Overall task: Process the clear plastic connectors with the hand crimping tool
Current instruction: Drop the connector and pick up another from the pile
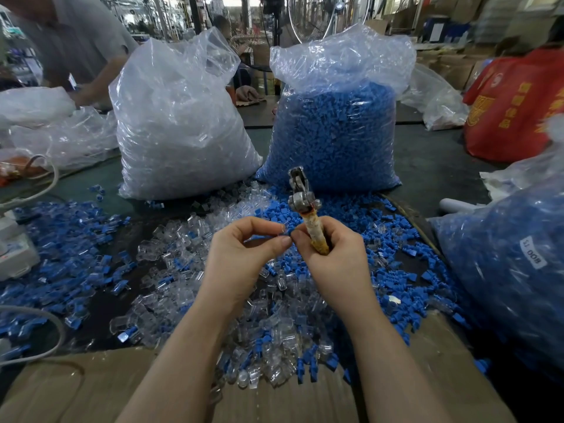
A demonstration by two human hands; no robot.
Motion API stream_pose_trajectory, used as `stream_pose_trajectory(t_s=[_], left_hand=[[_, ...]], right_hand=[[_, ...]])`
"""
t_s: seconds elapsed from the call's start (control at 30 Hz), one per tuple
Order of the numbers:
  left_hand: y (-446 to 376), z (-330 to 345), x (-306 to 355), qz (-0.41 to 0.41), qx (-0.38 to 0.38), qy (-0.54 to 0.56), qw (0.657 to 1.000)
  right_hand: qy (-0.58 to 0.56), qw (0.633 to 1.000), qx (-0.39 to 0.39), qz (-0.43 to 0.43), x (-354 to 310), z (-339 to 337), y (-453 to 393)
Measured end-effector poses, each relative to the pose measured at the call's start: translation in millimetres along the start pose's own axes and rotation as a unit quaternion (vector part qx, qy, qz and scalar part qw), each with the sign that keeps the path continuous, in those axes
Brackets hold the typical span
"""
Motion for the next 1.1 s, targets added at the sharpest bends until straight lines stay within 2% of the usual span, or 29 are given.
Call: stream_pose_trajectory(t_s=[0.5, 0.7, 0.87, 1.1], left_hand=[[-1.5, -0.2, -0.5, 0.011, 0.021, 0.006, 1.000], [-2.5, -4.0, -2.4, 0.000, 0.030, 0.045, 0.999], [-5.3, -6.2, -2.1, 0.003, 0.042, 0.080, 0.996], [-8.2, -15.1, 1.8, 0.054, 0.050, 0.082, 0.994]], right_hand=[[0.005, 1.000, -0.025, -0.008, -1.5, 0.0, 0.0], [0.001, 0.999, -0.033, -0.002, 0.9, -1.5, 0.0], [0.041, 0.997, -0.056, 0.021, 7.7, -8.7, -4.2], [0.133, 0.983, -0.120, 0.046, 13.8, -7.8, -4.3]])
Point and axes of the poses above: each hand's wrist, its own y-axis away from the middle knuckle, its own z-axis out of the palm, x = y × z, the point moved 4 cm from there along -y, towards the middle knuckle, and after that the axes turned 6 degrees about z, right-handed, at the moved point
